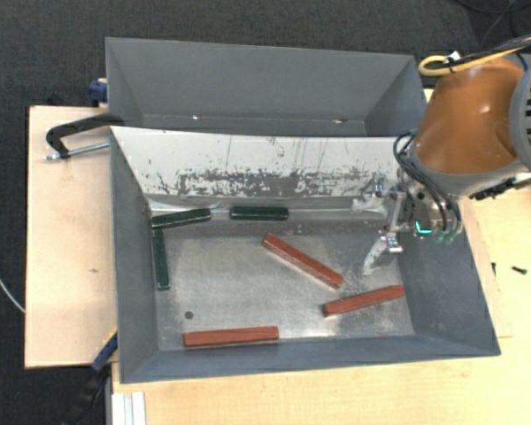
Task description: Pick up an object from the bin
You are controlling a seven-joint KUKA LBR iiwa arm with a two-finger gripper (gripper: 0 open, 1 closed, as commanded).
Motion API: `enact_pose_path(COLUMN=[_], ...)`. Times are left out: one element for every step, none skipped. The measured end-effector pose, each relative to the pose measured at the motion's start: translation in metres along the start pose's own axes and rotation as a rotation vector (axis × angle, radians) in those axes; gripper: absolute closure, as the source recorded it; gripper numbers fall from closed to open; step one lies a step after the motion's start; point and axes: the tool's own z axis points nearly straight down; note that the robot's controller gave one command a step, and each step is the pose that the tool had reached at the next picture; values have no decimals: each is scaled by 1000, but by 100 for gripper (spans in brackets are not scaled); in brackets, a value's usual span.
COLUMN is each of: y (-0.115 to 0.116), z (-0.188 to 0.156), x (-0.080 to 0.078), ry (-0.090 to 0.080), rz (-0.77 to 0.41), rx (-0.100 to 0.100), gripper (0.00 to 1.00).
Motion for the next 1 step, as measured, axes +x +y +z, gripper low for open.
enact_pose_path(y=[0], z=[-5], x=[-2], ry=[-9], rz=[-1], rx=[1], gripper=[0])
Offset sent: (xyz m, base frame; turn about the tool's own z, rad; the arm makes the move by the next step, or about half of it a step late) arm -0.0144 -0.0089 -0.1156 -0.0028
